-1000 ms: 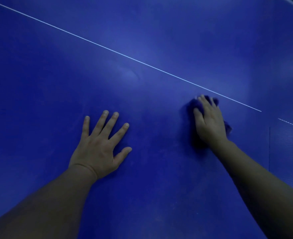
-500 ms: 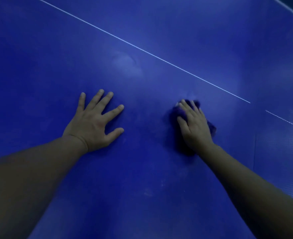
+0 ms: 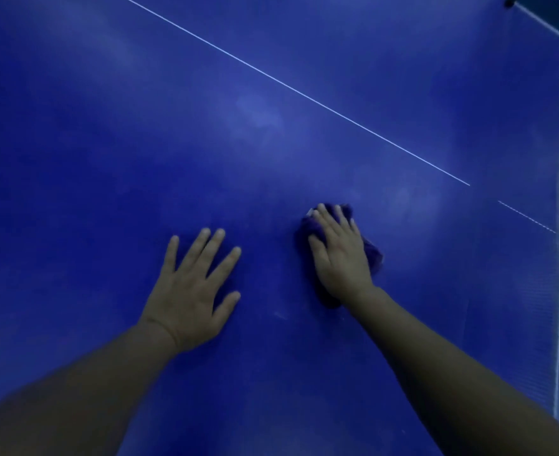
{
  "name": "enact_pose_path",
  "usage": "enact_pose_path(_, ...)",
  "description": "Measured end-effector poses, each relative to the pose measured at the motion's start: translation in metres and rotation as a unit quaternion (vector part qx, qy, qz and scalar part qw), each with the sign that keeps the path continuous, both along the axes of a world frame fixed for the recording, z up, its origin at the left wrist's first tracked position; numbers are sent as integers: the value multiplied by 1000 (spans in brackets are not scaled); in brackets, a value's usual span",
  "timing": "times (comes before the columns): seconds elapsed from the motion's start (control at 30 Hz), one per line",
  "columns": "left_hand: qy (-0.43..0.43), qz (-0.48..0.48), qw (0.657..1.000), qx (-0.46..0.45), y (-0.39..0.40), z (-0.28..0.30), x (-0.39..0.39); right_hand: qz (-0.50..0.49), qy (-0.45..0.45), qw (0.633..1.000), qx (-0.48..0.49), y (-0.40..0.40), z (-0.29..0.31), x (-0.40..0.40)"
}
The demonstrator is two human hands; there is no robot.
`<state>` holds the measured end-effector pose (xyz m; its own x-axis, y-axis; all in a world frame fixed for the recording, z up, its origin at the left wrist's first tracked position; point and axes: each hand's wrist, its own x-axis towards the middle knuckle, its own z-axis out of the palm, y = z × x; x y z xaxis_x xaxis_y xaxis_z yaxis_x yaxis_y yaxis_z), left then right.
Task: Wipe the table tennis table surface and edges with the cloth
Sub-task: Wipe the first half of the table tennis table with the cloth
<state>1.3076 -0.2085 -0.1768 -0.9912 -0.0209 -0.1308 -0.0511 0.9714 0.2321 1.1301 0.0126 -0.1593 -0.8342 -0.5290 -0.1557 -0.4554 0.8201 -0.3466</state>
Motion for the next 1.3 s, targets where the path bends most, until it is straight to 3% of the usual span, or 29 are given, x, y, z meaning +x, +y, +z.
enact_pose_path(0.13,-11,-7,999,-33,6,-15,28,154,-26,988,-17,17,2,72)
enact_pose_path(0.23,-9,-12,999,-38,5,-17,26,246,-40,969,-3,57,6,80)
enact_pose_path(0.47,2,-7,999,-38,4,-17,26,38,-16,999,6,5,0,38)
enact_pose_path(0.57,-8,-13,999,-39,4,-16,25,137,-7,990,-18,-5,-4,82)
enact_pose_path(0.7,-11,-19,1000,-19,2,-12,26,295,-26,955,-3,39,0,110)
enact_pose_path(0.77,-16,-24,1000,-6,0,-9,27,281,-20,959,7,56,3,92)
enact_pose_path(0.9,-30,-26,999,28,-2,-2,28,95,-13,995,12,36,4,60)
enact_pose_path(0.97,-39,-29,998,32,-4,2,29,50,-12,999,7,13,2,72)
enact_pose_path(1.13,-29,-42,999,-13,-1,5,67,256,-33,966,-4,28,-1,164)
enact_pose_path(1.2,-27,-29,999,-22,2,2,97,319,-38,947,11,53,0,160)
enact_pose_path(1.3,-27,-20,998,-44,6,-5,130,264,-46,963,38,67,3,122)
